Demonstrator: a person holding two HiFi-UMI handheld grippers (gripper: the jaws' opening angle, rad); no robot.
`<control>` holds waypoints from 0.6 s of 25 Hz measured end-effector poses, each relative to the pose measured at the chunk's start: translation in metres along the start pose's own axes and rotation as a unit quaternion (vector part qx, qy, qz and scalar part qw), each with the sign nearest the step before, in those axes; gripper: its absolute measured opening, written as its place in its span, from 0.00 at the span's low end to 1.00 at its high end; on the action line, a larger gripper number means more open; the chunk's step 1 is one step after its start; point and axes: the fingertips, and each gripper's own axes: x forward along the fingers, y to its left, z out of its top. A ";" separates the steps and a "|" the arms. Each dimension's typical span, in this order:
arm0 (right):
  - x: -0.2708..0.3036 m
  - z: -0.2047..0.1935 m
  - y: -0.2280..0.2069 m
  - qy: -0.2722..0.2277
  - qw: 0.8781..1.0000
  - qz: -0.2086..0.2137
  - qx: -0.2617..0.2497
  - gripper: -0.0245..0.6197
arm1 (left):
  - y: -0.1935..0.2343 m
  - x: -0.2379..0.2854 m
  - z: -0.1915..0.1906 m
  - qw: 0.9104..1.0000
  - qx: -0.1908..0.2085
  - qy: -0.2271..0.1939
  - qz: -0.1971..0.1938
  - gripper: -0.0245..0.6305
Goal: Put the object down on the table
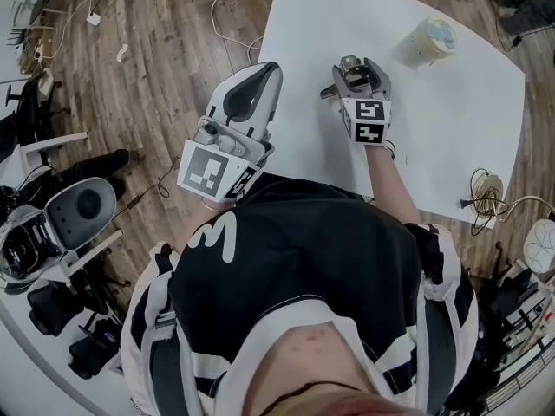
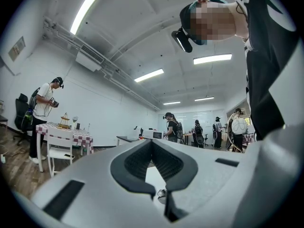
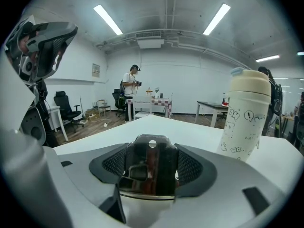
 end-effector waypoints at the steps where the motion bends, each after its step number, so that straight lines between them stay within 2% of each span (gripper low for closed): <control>1: 0.000 -0.001 0.001 0.002 1.000 0.000 -0.001 0.52 | 0.000 -0.001 0.000 1.000 0.000 0.000 0.000 0.04; 15: 0.006 -0.011 0.004 0.019 1.000 -0.004 -0.011 0.52 | 0.000 -0.005 0.001 1.000 -0.004 -0.002 0.002 0.04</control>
